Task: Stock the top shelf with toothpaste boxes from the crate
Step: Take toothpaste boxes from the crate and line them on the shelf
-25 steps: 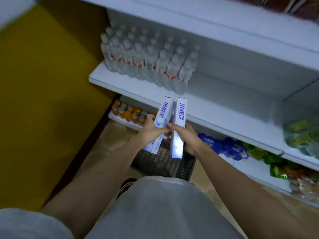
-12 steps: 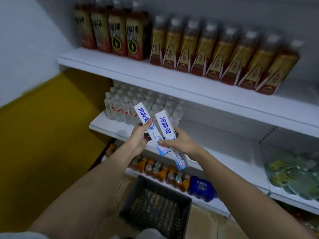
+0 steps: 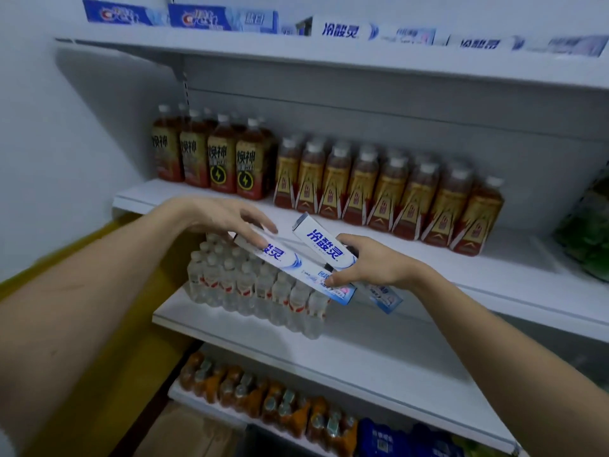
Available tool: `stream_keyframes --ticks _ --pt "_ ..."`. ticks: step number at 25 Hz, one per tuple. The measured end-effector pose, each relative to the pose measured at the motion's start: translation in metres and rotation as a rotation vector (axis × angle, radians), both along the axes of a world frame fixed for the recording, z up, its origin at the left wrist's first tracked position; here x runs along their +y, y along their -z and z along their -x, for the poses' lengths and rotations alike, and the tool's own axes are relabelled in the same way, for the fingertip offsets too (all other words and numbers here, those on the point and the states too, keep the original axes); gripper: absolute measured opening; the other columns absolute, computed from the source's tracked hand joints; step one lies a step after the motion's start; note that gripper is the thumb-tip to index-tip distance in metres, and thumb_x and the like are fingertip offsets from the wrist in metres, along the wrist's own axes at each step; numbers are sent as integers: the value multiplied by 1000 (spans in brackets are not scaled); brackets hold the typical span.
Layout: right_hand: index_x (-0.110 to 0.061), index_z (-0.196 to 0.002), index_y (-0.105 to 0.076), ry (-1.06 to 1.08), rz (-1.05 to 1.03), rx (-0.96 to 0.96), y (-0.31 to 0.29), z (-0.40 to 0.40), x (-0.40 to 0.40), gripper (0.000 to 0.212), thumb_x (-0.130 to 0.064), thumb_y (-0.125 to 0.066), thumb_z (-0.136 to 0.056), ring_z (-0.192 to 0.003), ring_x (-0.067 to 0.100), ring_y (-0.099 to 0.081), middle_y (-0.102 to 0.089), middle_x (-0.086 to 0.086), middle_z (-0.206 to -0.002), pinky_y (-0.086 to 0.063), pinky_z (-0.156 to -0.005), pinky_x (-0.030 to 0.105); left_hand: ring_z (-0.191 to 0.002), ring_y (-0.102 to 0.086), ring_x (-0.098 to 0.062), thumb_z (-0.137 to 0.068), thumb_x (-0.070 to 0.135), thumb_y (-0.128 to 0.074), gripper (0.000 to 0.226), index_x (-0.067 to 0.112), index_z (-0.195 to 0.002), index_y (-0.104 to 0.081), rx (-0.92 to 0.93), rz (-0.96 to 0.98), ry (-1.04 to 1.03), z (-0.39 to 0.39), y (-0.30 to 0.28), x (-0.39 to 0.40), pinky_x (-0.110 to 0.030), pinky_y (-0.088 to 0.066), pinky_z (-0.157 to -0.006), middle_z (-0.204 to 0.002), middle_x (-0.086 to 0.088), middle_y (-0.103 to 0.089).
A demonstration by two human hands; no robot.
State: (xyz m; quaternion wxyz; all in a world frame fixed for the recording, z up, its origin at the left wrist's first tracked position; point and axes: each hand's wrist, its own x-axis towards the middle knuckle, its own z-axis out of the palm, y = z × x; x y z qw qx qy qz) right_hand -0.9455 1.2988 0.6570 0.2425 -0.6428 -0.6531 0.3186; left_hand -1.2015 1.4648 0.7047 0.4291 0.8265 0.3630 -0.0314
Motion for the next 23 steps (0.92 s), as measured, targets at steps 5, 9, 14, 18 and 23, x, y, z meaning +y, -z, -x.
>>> stream_keyframes --ticks 5,9,14,18,23 --pt "-20 -104 -58 -68 -25 -158 -33 12 1 48 -30 -88 -67 -89 9 -66 -69 -7 -99 -53 -77 25 -127 -52 -22 -51 66 -85 112 31 -146 -37 553 -243 205 -43 -8 -6 -44 -46 -105 -141 9 -44" --pt "-26 -102 -57 8 -109 -201 -65 7 -5 46 -38 -86 -69 -86 5 -65 -67 -10 -97 -50 -74 23 -125 -53 -22 -54 67 -83 97 31 -136 -45 486 -254 246 -39 -33 4 -45 -47 -104 -140 8 -46" --pt "-22 -132 -44 167 -487 -116 -169 -6 -24 73 -32 -84 -72 -93 -5 -62 -59 -11 -119 -52 -73 10 -99 -67 -18 -65 54 -82 53 30 -108 -62 166 -341 207 -8 -137 20 -40 -54 -89 -113 1 -66" --pt "-29 -127 -47 240 -613 -177 -246 -21 -38 60 -46 -75 -77 -76 15 -73 -69 -5 -109 -61 -66 33 -90 -67 -21 -60 46 -87 61 27 -113 -64 -87 -377 113 -1 -211 18 -35 -54 -75 -109 -6 -69" --pt "-25 -126 -52 342 -667 -318 -320 -55 -42 52 -51 -67 -84 -74 24 -72 -69 3 -102 -60 -61 36 -93 -61 -22 -52 63 -84 80 30 -121 -61 -329 -530 0 -23 -271 -1 -33 -50 -75 -113 -8 -60"
